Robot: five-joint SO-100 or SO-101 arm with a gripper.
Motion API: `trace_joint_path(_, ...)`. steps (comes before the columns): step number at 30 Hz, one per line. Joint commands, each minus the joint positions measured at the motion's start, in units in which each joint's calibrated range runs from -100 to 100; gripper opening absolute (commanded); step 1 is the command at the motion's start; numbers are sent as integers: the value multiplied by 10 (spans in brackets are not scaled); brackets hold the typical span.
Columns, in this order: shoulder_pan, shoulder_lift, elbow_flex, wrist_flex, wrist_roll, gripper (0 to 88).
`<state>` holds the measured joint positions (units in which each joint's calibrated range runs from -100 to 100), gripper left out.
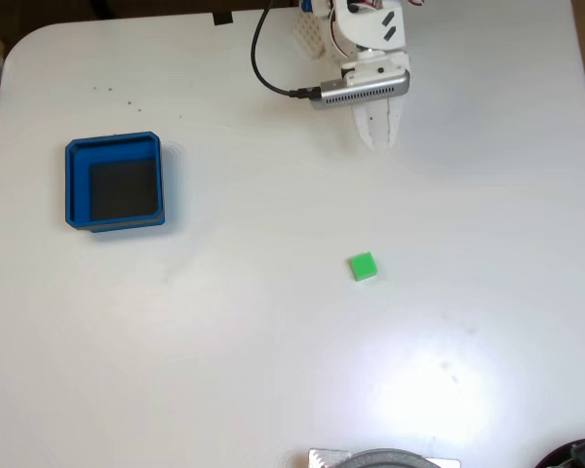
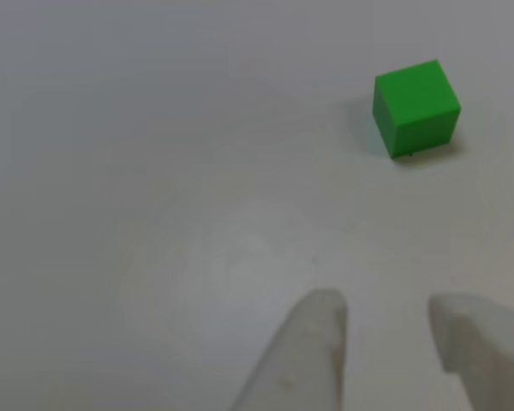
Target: Pick up green cube and drop it in the blue box
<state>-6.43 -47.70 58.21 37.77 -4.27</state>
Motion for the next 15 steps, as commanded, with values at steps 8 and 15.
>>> trace_joint_path(8,9,123,-129,-6,2,24)
trace_joint_path(15,16,178,-168,-6,2,24)
